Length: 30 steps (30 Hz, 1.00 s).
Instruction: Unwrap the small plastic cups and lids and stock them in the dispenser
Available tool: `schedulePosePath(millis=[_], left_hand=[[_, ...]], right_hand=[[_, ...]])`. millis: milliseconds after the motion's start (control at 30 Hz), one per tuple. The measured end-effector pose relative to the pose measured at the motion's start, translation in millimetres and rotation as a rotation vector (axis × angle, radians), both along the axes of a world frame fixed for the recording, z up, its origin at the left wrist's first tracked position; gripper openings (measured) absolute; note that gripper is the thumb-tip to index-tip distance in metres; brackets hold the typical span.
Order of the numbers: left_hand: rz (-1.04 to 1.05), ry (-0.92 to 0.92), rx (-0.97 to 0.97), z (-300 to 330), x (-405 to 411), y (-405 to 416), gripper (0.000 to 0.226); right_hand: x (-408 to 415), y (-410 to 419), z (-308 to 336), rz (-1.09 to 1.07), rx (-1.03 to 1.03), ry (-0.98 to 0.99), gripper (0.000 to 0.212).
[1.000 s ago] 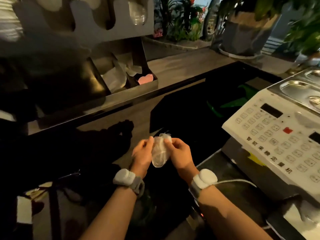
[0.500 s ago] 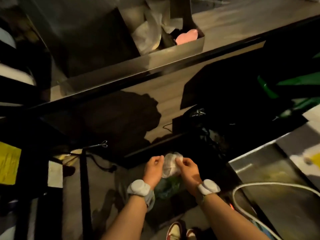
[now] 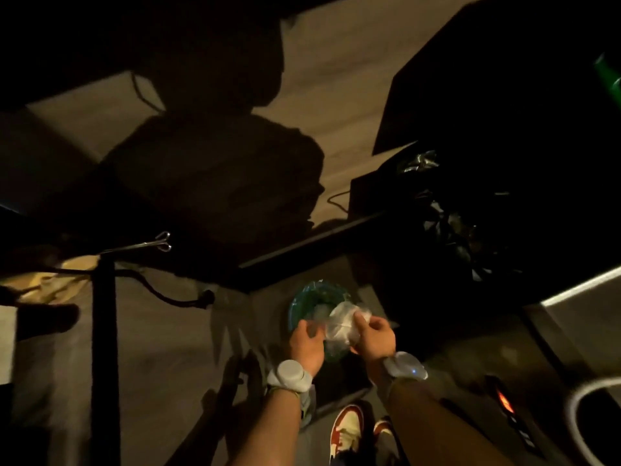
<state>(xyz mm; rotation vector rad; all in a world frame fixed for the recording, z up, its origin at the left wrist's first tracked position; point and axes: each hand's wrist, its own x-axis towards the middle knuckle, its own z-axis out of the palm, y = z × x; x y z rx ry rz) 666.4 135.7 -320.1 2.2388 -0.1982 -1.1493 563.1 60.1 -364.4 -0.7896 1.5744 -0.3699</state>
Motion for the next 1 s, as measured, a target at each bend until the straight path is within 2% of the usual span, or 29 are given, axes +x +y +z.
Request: schedulePosePath(millis=[100,233,400,533,600,733,833,900,1000], left_hand=[[0.056,-0.022,0.024,-40,1,-1,0.029],[0.012,-0.041,0.033,-103,2,-2,0.031],[0.021,-0.020,0.029,-144,9,9,0.038],[0.014,-0.038,0.038,-184,20,17,0.032],[0.009,-0.022,0.052,-197,23,22,0.035],[-0.018,0.015,0.087,-196,20,33,0.045],[-0.048,0.013,0.071,-168,11,35,0.046],[-0.056,0.002,0.057,-139,8,33,0.046],[-0.060,-0.013,0.038,-89,0,29,0.044]], right_hand=[[9,-7,-40,0.070,-0.057,0.102,0.028],[22,-10,-105,0.132,-0.019,0.095,0.024],[32,4,-180,0.155,0.014,0.131,0.027],[47,4,-255,0.246,0.054,0.156,0.037],[53,1,-245,0.315,0.087,0.117,0.043],[46,4,-221,0.279,0.216,0.030,0.031],[37,7,-203,0.155,0.218,0.029,0.042],[32,9,-178,0.162,0.221,0.047,0.045],[25,10,-115,0.157,0.150,0.082,0.043]])
